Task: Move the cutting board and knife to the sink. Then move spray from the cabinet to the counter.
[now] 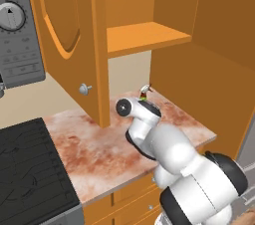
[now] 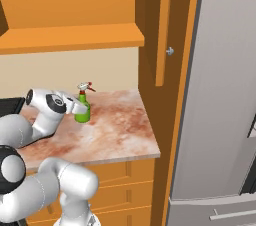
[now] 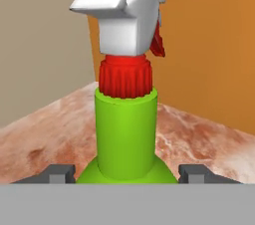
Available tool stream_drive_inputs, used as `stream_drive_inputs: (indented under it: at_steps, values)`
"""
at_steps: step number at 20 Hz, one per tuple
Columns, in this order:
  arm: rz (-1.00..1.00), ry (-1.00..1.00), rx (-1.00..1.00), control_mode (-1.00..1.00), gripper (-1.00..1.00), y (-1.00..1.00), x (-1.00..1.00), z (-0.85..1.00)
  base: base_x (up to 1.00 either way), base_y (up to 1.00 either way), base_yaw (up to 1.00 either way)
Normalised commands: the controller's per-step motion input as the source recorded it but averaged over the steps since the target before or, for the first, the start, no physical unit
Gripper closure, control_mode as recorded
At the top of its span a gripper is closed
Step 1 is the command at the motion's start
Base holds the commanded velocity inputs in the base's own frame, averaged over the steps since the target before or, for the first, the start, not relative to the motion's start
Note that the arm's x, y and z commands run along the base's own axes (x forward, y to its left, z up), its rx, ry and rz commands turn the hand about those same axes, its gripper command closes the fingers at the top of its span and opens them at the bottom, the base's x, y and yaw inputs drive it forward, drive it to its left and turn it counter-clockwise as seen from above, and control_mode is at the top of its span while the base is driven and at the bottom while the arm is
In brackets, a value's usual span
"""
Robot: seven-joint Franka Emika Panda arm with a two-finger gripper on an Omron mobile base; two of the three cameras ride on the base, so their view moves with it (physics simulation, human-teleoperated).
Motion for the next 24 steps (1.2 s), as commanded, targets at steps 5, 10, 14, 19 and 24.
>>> stream_drive_inputs:
  at_steps: [5, 10, 14, 19, 24]
  values:
    - [0.28, 0.08, 0.0, -1.0, 1.0, 0.0, -0.38, 0.0, 0.0, 0.0, 0.0]
    - [0.31, 0.06, 0.0, -1.0, 1.0, 0.0, -0.3, 0.02, 0.0, 0.0, 0.0]
    - [0.27, 0.06, 0.0, -1.0, 1.0, 0.0, -0.09, 0.01, 0.0, 0.0, 0.0]
    - [-0.02, 0.0, -0.01, -1.0, 1.0, 0.09, 0.18, -0.02, 0.0, 0.0, 0.0]
    - [-0.14, 0.0, -0.05, -1.0, 1.0, 0.35, 0.6, -0.14, 0.0, 0.0, 0.0]
